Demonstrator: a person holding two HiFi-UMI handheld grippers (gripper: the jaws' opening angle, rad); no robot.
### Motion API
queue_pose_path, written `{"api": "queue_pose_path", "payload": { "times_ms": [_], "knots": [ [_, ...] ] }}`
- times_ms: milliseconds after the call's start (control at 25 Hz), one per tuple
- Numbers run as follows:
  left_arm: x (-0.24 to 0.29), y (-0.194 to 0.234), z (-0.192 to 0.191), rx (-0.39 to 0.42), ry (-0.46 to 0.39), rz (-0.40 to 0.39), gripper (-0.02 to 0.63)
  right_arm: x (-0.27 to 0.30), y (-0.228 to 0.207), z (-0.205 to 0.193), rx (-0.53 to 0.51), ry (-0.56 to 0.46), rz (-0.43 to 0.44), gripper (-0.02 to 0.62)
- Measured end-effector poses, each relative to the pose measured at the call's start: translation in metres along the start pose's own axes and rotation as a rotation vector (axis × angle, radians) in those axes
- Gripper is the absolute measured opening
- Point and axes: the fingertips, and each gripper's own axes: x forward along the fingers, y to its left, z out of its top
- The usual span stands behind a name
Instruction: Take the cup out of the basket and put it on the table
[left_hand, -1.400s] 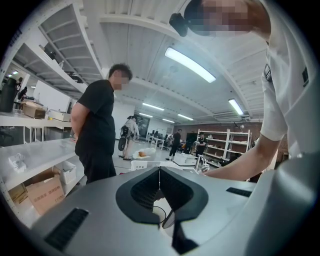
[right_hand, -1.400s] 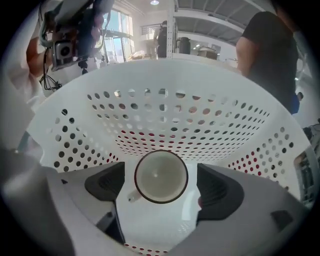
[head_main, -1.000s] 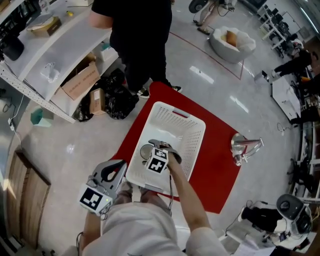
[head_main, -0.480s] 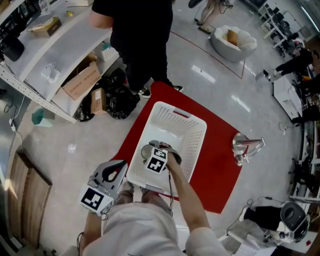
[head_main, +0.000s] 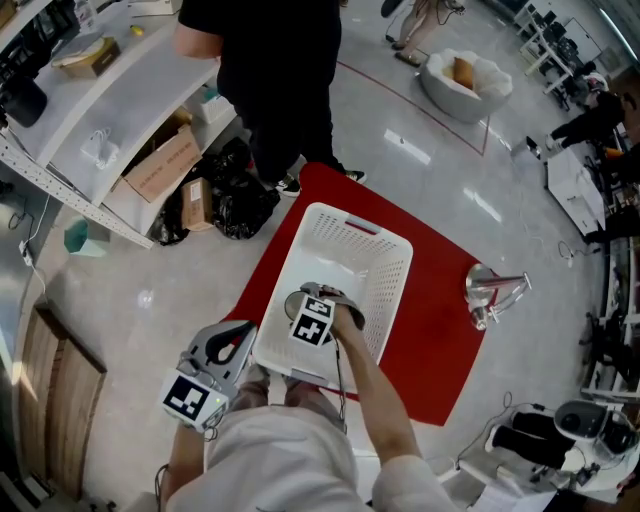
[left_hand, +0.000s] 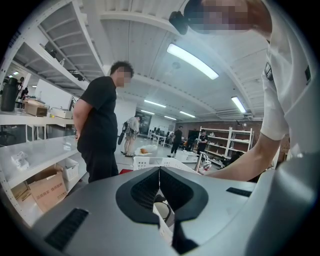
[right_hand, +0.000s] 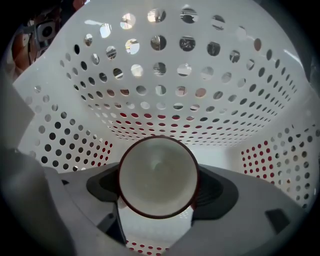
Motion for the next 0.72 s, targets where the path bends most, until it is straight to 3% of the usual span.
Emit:
{"api": "queue_pose_path", "payload": {
  "times_ms": [720],
  "knots": [
    [0.016,-0.018,-0.002,0.013,0.010,-0.053,0.011,-0.057,0.005,0.004,0.042,-0.088,-0.044,0.414]
  ]
}}
